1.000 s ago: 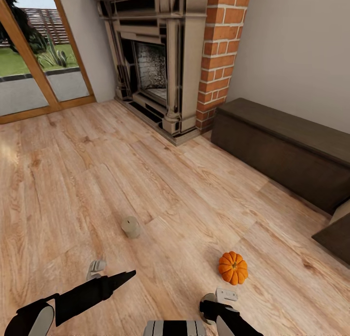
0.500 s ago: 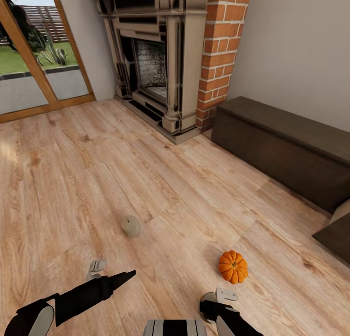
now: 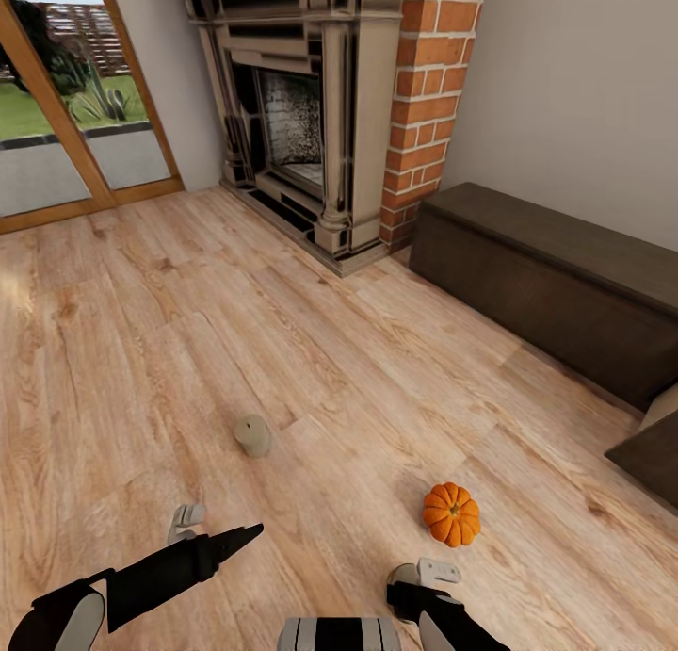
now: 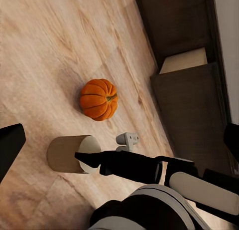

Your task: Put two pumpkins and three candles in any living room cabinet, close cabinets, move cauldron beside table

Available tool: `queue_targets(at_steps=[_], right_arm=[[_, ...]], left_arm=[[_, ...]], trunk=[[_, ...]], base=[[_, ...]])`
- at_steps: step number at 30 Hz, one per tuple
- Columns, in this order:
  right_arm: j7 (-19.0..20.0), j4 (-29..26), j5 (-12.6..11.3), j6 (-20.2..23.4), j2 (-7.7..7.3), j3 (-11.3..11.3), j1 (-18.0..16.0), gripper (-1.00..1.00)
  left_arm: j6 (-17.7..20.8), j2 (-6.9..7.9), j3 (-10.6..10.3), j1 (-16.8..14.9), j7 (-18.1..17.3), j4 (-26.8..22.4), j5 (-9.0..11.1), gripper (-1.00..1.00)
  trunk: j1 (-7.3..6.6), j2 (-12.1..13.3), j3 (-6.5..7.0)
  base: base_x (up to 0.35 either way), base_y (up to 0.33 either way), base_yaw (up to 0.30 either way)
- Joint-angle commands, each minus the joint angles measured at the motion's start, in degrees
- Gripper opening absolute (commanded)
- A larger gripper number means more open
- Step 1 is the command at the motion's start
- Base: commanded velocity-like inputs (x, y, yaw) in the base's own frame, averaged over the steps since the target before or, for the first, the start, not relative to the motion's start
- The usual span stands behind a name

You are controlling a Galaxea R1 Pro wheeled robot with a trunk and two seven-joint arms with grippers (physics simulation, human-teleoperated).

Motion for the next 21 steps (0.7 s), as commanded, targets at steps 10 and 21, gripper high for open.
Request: queue_targets(at_steps=[10, 21], right_arm=[[-0.5, -0.1, -0.5, 0.3, -0.05, 0.3, 0.0, 1.0], [-0.7, -0.1, -0.5, 0.3, 0.02, 0.5, 0.0, -1.0]], left_arm=[[0.3, 0.0, 0.0, 0.0, -0.1, 0.0, 0.1, 1.0], [0.3, 0.0, 0.0, 0.0, -0.1, 0.0, 0.1, 1.0]], trunk=[[-0.01, 0.0, -0.04], [-0.01, 0.0, -0.04]], base=[[0.0, 0.0, 0.0], [0.0, 0.0, 0.0]])
